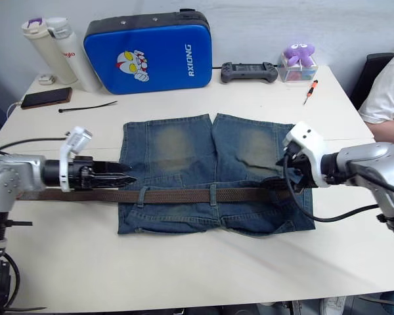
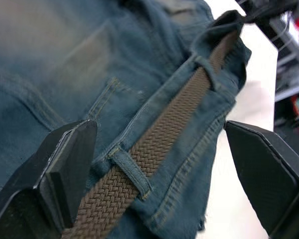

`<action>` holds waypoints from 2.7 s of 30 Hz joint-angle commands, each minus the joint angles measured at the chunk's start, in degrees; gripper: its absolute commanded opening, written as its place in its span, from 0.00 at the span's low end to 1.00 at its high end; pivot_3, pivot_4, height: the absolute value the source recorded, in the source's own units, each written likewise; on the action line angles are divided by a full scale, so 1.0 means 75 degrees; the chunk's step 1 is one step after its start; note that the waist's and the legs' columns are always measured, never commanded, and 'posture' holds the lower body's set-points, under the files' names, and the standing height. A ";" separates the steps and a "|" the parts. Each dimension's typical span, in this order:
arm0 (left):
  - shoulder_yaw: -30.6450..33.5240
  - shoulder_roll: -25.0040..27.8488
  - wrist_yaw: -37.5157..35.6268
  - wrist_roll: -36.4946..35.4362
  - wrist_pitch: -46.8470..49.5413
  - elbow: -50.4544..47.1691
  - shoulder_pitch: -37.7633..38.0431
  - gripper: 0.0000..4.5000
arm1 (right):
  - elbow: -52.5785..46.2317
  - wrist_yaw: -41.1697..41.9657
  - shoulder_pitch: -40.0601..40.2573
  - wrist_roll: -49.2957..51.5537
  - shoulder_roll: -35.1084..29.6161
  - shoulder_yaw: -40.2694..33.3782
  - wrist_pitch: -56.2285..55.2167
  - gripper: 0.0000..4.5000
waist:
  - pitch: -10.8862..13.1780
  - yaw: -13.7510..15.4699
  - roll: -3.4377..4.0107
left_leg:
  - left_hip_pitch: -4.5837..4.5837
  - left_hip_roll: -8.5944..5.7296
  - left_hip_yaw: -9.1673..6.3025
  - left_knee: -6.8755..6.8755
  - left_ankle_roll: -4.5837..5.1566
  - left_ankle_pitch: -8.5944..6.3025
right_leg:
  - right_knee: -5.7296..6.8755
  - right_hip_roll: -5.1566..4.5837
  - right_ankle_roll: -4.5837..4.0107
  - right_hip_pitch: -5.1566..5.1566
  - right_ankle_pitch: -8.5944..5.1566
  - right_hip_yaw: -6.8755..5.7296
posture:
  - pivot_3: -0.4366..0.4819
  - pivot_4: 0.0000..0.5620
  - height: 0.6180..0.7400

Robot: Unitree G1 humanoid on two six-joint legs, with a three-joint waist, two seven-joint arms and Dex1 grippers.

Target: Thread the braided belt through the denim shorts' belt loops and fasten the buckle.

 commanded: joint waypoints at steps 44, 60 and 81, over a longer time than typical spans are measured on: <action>-0.1891 -0.0998 -0.0846 0.1628 -0.1207 0.1481 -0.1062 0.61 | -0.1513 0.0184 0.2569 -0.0220 -0.0101 -0.1912 -0.0776 0.00 | -0.0012 0.0182 0.0012 | -0.0046 -0.0005 0.0002 0.0094 -0.0008 -0.0002 | 0.0083 0.0001 0.0003 -0.0049 0.0002 0.0005 | 0.48 0.27 1.00; -0.1009 -0.1408 -0.0075 0.2122 -0.2457 0.3457 -0.2039 0.01 | 0.0417 -0.0217 0.1490 -0.2125 0.0747 -0.0875 -0.3210 0.00 | -0.0010 0.0142 0.0008 | -0.0049 -0.0005 0.0007 0.0131 -0.0002 -0.0007 | 0.0090 0.0004 0.0003 -0.0052 0.0002 0.0005 | 0.48 0.27 1.00; -0.0122 -0.2555 0.1362 0.3312 -0.7074 0.7497 -0.4072 0.01 | 0.5640 -0.1899 -0.1770 -0.4515 0.3278 -0.0177 -0.6994 0.00 | -0.0027 0.0043 -0.0038 | -0.0094 -0.0010 0.0027 0.0146 -0.0037 0.0014 | 0.0207 -0.0004 0.0003 -0.0146 0.0002 -0.0009 | 0.48 0.27 1.00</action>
